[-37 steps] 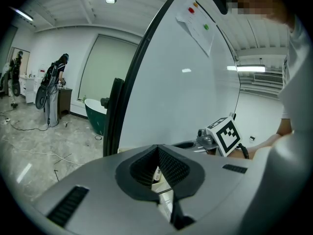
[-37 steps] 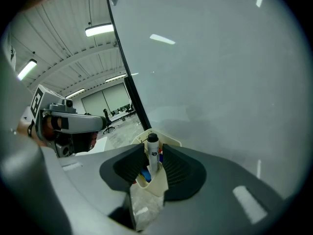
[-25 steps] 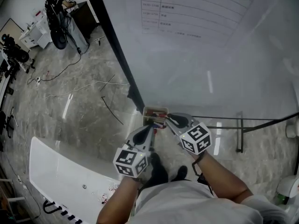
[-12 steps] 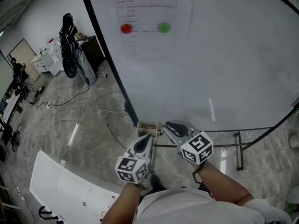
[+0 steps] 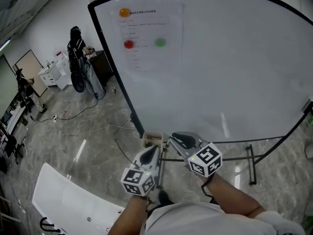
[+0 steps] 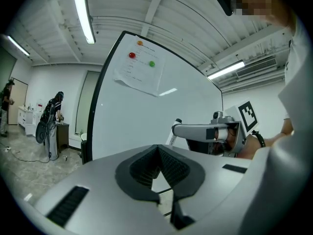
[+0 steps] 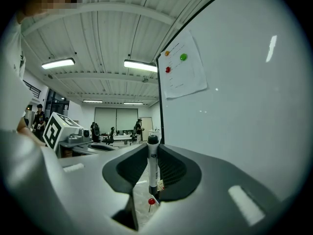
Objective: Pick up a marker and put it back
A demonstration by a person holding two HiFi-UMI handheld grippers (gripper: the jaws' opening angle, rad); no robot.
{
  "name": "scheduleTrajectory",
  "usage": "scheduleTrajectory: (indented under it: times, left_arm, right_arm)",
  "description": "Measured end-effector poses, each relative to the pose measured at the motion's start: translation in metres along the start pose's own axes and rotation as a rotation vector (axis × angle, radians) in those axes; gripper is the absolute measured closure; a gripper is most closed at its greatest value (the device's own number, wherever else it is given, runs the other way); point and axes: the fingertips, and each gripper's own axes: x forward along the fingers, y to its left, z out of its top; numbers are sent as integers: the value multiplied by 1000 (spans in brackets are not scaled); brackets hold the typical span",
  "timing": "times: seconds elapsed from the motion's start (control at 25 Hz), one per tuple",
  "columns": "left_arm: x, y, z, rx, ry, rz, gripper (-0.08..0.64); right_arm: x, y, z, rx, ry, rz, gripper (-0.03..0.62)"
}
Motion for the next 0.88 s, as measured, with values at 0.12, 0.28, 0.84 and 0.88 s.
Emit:
scheduleTrajectory:
  times: [0.12,0.28,0.84,0.88]
  left_arm:
    - [1,-1,1,3,2,0,555]
    - [1,4,4,-2,-6,4,555]
    - [19,81,-9,-40,22,15,555]
    - [20,88,-15,-51,31,13,555]
  right_arm:
    - [-1,2,3,-2,-4,0,525]
    - [3,0,2,-6,-2,-2,525]
    - [85,-23,-46,48,85,12,525]
    - [92,-27,-57,64,103,9,525]
